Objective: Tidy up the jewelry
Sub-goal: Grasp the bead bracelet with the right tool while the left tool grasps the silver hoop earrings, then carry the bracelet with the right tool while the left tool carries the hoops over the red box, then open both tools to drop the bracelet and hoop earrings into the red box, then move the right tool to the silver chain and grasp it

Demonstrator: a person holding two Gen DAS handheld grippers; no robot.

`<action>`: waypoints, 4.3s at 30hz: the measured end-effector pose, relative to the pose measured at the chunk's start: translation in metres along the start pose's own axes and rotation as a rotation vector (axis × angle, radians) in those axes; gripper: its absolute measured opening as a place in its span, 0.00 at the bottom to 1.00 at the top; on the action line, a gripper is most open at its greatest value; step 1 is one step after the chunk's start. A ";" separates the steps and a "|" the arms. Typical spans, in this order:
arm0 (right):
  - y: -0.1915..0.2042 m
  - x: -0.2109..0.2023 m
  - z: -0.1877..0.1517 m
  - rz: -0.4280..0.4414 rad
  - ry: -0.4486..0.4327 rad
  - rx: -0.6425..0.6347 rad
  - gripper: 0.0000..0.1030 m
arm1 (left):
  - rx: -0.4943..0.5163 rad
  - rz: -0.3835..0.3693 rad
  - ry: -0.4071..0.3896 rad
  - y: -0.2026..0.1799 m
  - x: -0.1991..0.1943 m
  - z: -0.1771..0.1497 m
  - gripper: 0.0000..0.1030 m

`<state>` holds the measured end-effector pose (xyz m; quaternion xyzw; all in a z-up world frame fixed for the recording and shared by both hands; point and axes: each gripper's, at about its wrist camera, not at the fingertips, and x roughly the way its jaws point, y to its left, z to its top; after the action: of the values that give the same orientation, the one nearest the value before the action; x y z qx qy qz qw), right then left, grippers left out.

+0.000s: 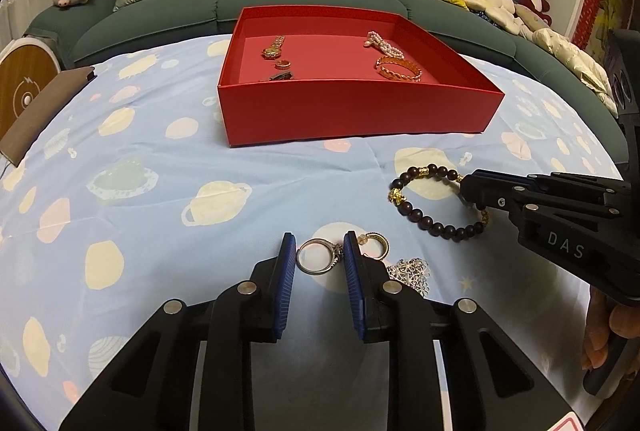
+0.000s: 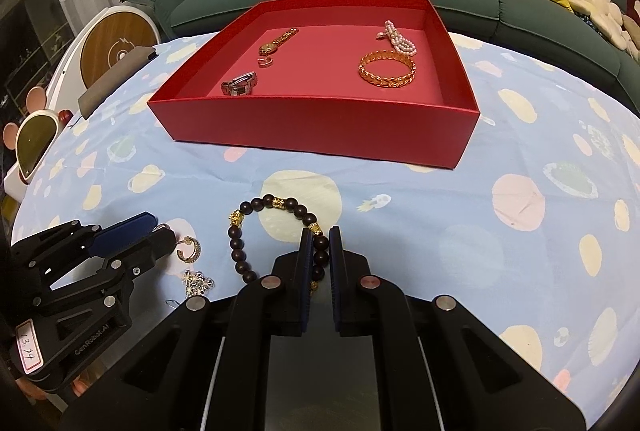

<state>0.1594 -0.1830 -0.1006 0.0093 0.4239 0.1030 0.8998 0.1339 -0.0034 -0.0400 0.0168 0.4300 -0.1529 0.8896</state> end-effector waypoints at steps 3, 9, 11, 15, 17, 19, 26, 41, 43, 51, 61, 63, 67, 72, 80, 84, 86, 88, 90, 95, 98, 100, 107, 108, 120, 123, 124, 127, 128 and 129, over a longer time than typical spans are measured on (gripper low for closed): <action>0.000 -0.002 0.001 0.006 -0.006 0.000 0.07 | -0.023 -0.012 0.001 0.001 -0.002 0.002 0.21; 0.000 -0.014 0.004 0.017 -0.032 -0.004 0.07 | -0.038 -0.027 -0.042 0.002 -0.020 0.015 0.21; 0.001 -0.017 0.005 0.021 -0.039 -0.006 0.07 | -0.044 -0.033 -0.053 0.002 -0.026 0.019 0.21; 0.008 -0.023 0.008 0.033 -0.055 -0.010 0.07 | -0.059 -0.045 -0.074 0.004 -0.037 0.027 0.21; 0.012 -0.027 0.011 0.041 -0.069 -0.014 0.07 | -0.066 -0.051 -0.088 0.005 -0.042 0.032 0.21; 0.015 -0.032 0.016 0.051 -0.087 -0.015 0.07 | -0.076 -0.055 -0.106 0.007 -0.048 0.039 0.21; 0.013 -0.055 0.039 0.067 -0.166 0.001 0.07 | -0.112 -0.061 -0.168 0.014 -0.063 0.068 0.21; -0.023 -0.070 0.090 0.029 -0.267 0.063 0.07 | -0.086 -0.043 -0.236 0.006 -0.049 0.135 0.21; -0.025 -0.065 0.097 0.034 -0.268 0.064 0.07 | -0.087 -0.039 -0.234 0.008 -0.043 0.140 0.21; -0.034 -0.039 0.101 0.046 -0.213 0.078 0.07 | -0.103 -0.021 -0.195 0.014 -0.017 0.149 0.21; -0.040 -0.016 0.096 0.007 -0.164 0.083 0.07 | -0.107 -0.003 -0.170 0.018 -0.004 0.149 0.21; -0.041 -0.014 0.097 0.007 -0.162 0.083 0.07 | -0.107 0.002 -0.166 0.018 -0.002 0.148 0.21; -0.041 -0.012 0.097 0.004 -0.161 0.082 0.07 | -0.114 0.006 -0.160 0.021 0.002 0.149 0.21; -0.043 -0.010 0.097 0.006 -0.156 0.091 0.07 | -0.120 0.006 -0.153 0.024 0.004 0.149 0.21; -0.042 -0.008 0.097 0.010 -0.153 0.091 0.07 | -0.125 0.006 -0.145 0.027 0.008 0.148 0.21; -0.041 -0.006 0.096 0.012 -0.149 0.089 0.07 | -0.129 0.009 -0.130 0.028 0.012 0.147 0.21; -0.041 -0.005 0.095 0.010 -0.147 0.088 0.07 | -0.133 0.011 -0.119 0.030 0.016 0.147 0.21; -0.041 -0.004 0.095 0.016 -0.146 0.090 0.08 | -0.139 0.006 -0.106 0.031 0.019 0.147 0.21; -0.042 -0.004 0.095 0.019 -0.152 0.092 0.09 | -0.143 0.016 -0.104 0.033 0.020 0.147 0.22; -0.044 -0.009 0.096 0.017 -0.176 0.100 0.12 | -0.166 0.009 -0.097 0.039 0.018 0.148 0.25; -0.047 -0.019 0.097 0.020 -0.204 0.119 0.26 | -0.192 0.005 -0.116 0.044 0.010 0.150 0.36; -0.048 -0.027 0.098 0.025 -0.225 0.124 0.30 | -0.200 0.005 -0.135 0.046 0.003 0.151 0.40; -0.038 -0.057 0.095 0.068 -0.276 0.105 0.31 | -0.224 -0.021 -0.178 0.049 -0.025 0.149 0.42; -0.035 -0.060 0.092 0.074 -0.276 0.096 0.31 | -0.220 -0.019 -0.178 0.048 -0.027 0.148 0.42; 0.021 -0.040 -0.003 0.153 -0.052 -0.048 0.36 | -0.218 -0.027 -0.141 0.048 -0.059 0.090 0.42; 0.036 -0.034 -0.025 0.151 -0.019 -0.103 0.36 | -0.200 -0.004 -0.124 0.047 -0.061 0.076 0.42; 0.040 -0.031 -0.030 0.151 -0.009 -0.122 0.36 | -0.198 0.001 -0.117 0.047 -0.061 0.072 0.42; 0.046 -0.025 -0.042 0.150 0.018 -0.144 0.36 | -0.216 -0.006 -0.104 0.049 -0.063 0.062 0.42; 0.046 -0.024 -0.043 0.152 0.022 -0.146 0.36 | -0.224 -0.009 -0.101 0.050 -0.064 0.058 0.42; 0.048 -0.023 -0.045 0.154 0.024 -0.147 0.36 | -0.231 -0.015 -0.098 0.051 -0.064 0.055 0.42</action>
<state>0.1024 -0.1441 -0.1065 -0.0255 0.4238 0.2028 0.8824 0.1531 0.0527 0.0391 -0.0963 0.4008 -0.1095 0.9045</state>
